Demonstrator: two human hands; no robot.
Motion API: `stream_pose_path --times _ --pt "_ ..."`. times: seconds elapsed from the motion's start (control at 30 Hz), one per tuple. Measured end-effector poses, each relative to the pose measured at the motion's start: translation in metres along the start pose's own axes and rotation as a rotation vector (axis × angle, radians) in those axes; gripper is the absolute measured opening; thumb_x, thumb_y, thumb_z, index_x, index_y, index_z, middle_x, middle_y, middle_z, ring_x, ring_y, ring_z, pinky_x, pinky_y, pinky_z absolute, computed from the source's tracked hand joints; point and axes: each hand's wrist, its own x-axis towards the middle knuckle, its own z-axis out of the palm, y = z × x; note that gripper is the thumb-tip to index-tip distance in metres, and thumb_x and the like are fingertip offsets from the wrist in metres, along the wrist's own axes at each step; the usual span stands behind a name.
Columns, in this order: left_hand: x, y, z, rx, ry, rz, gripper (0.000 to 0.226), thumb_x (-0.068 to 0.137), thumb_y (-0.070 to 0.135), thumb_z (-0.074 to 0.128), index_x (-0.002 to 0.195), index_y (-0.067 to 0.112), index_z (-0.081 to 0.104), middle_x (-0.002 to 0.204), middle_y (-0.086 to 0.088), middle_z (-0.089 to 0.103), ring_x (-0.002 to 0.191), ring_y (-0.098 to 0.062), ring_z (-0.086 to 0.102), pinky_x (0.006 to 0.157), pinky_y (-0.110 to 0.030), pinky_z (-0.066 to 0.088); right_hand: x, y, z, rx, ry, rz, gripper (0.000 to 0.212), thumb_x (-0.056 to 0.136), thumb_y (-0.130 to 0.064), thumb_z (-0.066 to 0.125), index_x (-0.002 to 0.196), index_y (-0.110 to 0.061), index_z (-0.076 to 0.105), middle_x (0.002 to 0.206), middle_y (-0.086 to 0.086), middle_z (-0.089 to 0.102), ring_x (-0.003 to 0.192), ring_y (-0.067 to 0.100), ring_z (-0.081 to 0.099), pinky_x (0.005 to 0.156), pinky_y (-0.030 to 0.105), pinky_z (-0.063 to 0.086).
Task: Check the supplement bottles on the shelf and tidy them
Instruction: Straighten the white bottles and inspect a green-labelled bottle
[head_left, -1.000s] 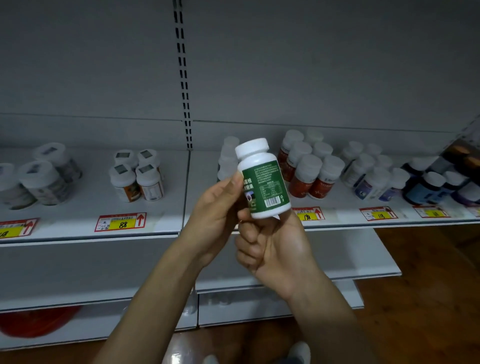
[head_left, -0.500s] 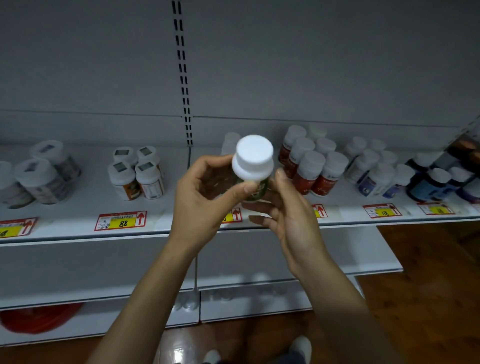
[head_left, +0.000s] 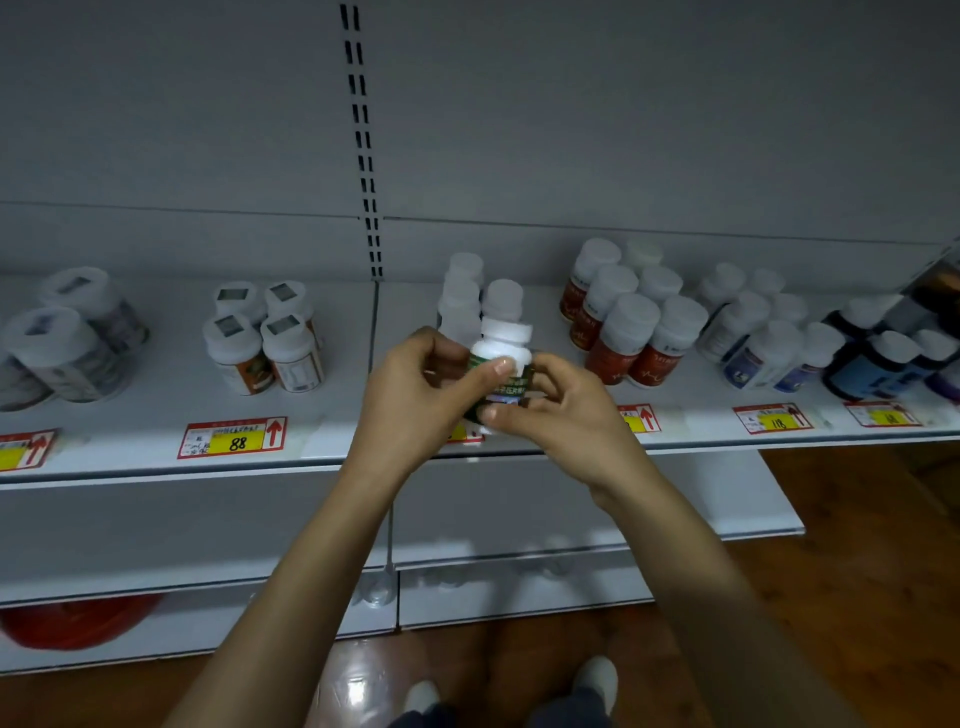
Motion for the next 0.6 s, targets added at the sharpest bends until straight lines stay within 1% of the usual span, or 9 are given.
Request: stream_pose_path --times 0.07,0.13,0.2,0.27,0.33,0.4,0.47,0.57,0.6 --pt "0.002 -0.005 0.004 0.035 -0.029 0.033 0.041 0.077 0.059 0.068 0.087 0.019 0.066 0.079 0.008 0.07 0.076 -0.005 0.066 0.069 -0.03 0.053 0.016 0.011 -0.004 -0.078 0.054 0.008 0.052 0.072 0.002 0.078 0.118 -0.01 0.055 0.107 0.006 0.069 0.096 0.017 0.069 0.088 0.035 0.056" --pt "0.008 -0.015 0.008 0.11 0.03 0.091 0.033 0.083 0.047 0.067 0.094 0.017 0.066 0.088 0.008 0.069 0.082 -0.003 0.064 0.072 -0.027 0.053 0.033 0.023 -0.007 -0.179 0.132 0.01 0.056 0.069 -0.001 0.079 0.116 -0.013 0.051 0.107 0.004 0.066 0.098 0.018 0.066 0.087 0.039 0.055" --pt "0.018 -0.028 0.012 0.189 0.152 0.127 0.032 0.083 0.036 0.072 0.105 0.016 0.061 0.103 0.004 0.064 0.091 -0.008 0.06 0.074 -0.026 0.052 0.048 0.033 -0.008 -0.297 0.2 0.021 0.055 0.069 -0.004 0.078 0.113 -0.012 0.045 0.108 0.004 0.059 0.098 0.02 0.06 0.08 0.034 0.05" --pt "0.028 -0.042 0.017 0.252 0.245 0.156 0.047 0.079 0.03 0.076 0.118 0.015 0.055 0.114 0.0 0.053 0.101 -0.016 0.056 0.079 -0.032 0.052 0.06 0.042 -0.008 -0.358 0.249 0.021 0.052 0.07 -0.005 0.077 0.107 -0.013 0.041 0.104 0.005 0.054 0.095 0.02 0.056 0.072 0.027 0.044" --pt "0.038 -0.054 0.021 0.298 0.255 0.15 0.063 0.076 0.029 0.079 0.129 0.012 0.048 0.125 -0.005 0.05 0.113 -0.024 0.052 0.087 -0.038 0.05 0.071 0.05 -0.006 -0.381 0.283 0.002 0.048 0.071 -0.01 0.078 0.101 -0.013 0.041 0.095 0.002 0.052 0.085 0.015 0.054 0.062 0.021 0.039" --pt "0.045 -0.061 0.024 0.305 0.197 0.066 0.072 0.075 0.03 0.08 0.135 0.014 0.043 0.135 -0.007 0.048 0.122 -0.026 0.048 0.094 -0.039 0.046 0.082 0.053 -0.005 -0.413 0.284 0.005 0.045 0.074 -0.016 0.077 0.099 -0.014 0.04 0.087 -0.004 0.05 0.077 0.01 0.051 0.056 0.018 0.036" --pt "0.051 -0.065 0.028 0.298 0.137 0.0 0.071 0.075 0.033 0.079 0.134 0.018 0.043 0.134 -0.004 0.052 0.121 -0.023 0.049 0.093 -0.036 0.045 0.09 0.055 -0.005 -0.424 0.268 0.038 0.045 0.075 -0.02 0.077 0.101 -0.016 0.039 0.091 -0.003 0.053 0.08 0.013 0.053 0.058 0.023 0.038" --pt "0.052 -0.064 0.032 0.241 0.129 -0.013 0.059 0.076 0.035 0.078 0.123 0.021 0.046 0.116 0.005 0.06 0.105 -0.016 0.058 0.08 -0.029 0.045 0.098 0.055 -0.005 -0.417 0.263 0.066 0.047 0.078 -0.028 0.077 0.105 -0.017 0.04 0.1 0.0 0.059 0.085 0.017 0.058 0.057 0.027 0.039" --pt "0.052 -0.064 0.031 0.225 0.138 -0.008 0.055 0.076 0.034 0.079 0.119 0.021 0.047 0.111 0.007 0.061 0.101 -0.016 0.06 0.078 -0.028 0.044 0.099 0.055 -0.005 -0.421 0.257 0.073 0.048 0.078 -0.03 0.076 0.108 -0.017 0.041 0.104 0.001 0.061 0.086 0.017 0.057 0.06 0.028 0.04"
